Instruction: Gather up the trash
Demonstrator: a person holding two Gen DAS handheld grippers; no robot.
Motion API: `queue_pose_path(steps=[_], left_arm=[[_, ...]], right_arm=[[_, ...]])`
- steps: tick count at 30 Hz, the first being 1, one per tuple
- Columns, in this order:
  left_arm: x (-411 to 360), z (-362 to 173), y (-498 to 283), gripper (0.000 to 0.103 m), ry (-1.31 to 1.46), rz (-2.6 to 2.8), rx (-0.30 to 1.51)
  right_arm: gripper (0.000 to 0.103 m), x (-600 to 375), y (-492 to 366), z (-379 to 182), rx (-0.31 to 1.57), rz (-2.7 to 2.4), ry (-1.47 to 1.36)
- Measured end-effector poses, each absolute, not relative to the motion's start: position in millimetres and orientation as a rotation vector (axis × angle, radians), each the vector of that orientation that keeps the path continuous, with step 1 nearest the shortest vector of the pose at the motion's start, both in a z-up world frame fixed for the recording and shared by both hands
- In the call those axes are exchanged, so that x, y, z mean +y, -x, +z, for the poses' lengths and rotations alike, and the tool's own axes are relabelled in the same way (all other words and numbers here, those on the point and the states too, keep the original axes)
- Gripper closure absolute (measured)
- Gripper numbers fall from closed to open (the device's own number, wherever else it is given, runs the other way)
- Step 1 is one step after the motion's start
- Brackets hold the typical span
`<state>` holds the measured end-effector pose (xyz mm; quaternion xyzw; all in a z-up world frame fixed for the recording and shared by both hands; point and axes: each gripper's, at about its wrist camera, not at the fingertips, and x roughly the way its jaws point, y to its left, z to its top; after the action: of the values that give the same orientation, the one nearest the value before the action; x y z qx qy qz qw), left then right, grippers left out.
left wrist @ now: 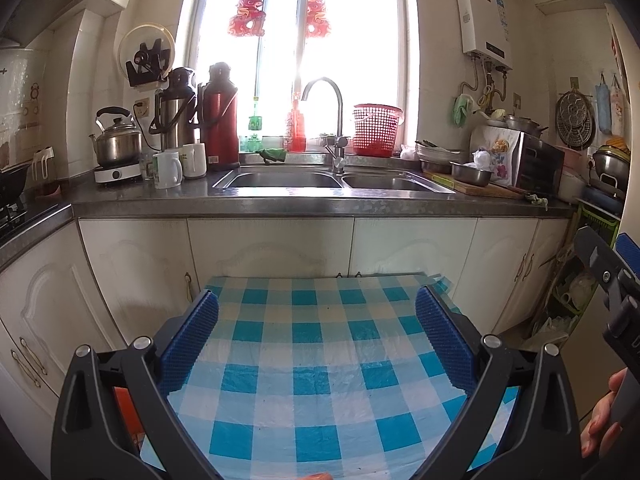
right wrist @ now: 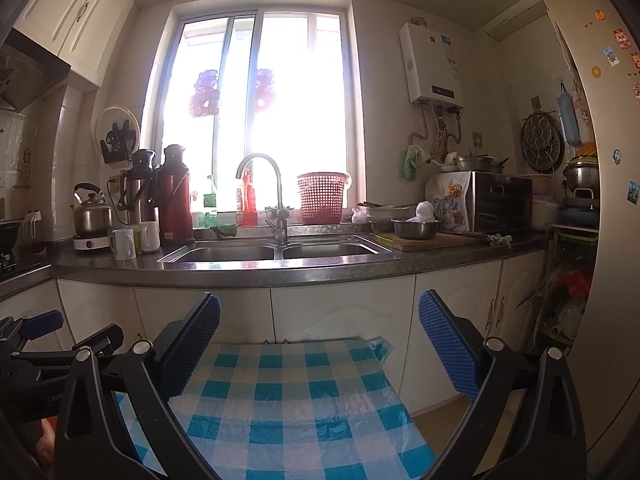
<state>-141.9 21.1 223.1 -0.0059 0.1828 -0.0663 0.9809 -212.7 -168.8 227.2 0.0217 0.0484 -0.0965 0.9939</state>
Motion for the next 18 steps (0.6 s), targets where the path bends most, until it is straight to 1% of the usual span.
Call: queue_pose_path(steps=[6,10,13,18], left_arm=[[23,212,128,0.004,0.037,-0.159,0.402],[22,194,114,0.004,0.038,-0.166,0.430],[22,170,97,0.004,0.040,-0.150,0.497],[25,116,62,0.004,0.036,-0.088,0.621]], right_arm=[[0.005,-171,199,216,0.132,-0.182,-0.048],[0.005,-173,182,200,0.178,-0.165,-0.055],[0.005,-174,160,179,0.253,-0.140,-0.071],[0.005,-178,111,125,0.444,-0.099,-0.113]])
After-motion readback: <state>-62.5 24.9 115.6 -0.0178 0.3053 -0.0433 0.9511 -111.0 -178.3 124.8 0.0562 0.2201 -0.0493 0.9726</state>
